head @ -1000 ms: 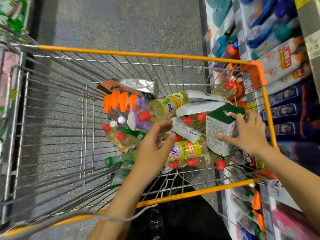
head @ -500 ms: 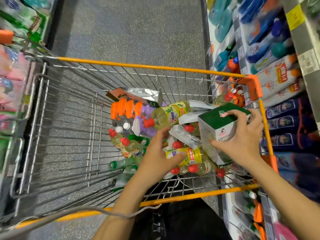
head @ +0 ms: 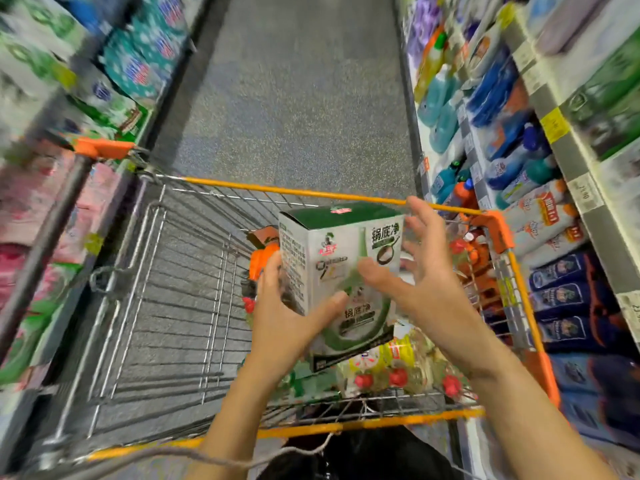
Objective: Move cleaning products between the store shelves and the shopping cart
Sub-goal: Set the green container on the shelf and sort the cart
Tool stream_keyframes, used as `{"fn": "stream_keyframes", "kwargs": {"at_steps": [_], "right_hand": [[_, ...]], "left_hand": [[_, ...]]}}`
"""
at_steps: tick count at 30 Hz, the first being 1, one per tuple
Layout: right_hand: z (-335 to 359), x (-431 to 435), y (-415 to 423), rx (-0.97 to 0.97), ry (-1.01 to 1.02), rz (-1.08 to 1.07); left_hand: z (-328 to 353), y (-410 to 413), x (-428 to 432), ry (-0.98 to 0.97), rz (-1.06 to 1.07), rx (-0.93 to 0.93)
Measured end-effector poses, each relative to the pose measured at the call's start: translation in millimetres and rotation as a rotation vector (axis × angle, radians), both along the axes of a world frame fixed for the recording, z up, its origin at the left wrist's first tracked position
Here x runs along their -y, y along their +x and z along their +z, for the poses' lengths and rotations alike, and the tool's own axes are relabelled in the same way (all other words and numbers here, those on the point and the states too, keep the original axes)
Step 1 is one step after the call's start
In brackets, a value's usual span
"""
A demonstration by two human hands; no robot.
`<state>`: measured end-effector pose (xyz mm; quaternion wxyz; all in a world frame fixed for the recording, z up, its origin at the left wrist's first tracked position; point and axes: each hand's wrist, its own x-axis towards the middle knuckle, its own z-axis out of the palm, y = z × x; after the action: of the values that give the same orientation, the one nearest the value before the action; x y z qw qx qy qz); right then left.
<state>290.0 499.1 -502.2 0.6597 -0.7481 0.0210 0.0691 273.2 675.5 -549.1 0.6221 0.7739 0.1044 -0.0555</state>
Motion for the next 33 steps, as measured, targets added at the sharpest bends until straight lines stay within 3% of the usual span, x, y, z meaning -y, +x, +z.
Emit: {"fn": "stream_keyframes", "kwargs": {"at_steps": [4,7,14,24,33], "right_hand": [[-1.4,-2.2,-4.2,-0.09,0.162,0.149],[-8.5,-12.5,-10.1,-0.143,0.277,0.138],[-11.6,-18.2,-22.1,-0.11,0.362,0.033],[10.0,7.8,-89.6,-0.014,0.369,-0.38],[34.9,34.3,-198.6,0.106,0.339,-0.799]], "left_hand": [[30.9,5.4,-25.6,-0.231,-0.047,-0.02],[44.2,5.4,-32.4,-0.408,-0.066,-0.087],[43.8,-4.0,-33.6,-0.463,-0.093,-0.154],[58.5,-7.6,9.5,-0.46,-0.402,-0.216],[74.9,-57.6,75.1,-0.486,-0.81,-0.25]]}}
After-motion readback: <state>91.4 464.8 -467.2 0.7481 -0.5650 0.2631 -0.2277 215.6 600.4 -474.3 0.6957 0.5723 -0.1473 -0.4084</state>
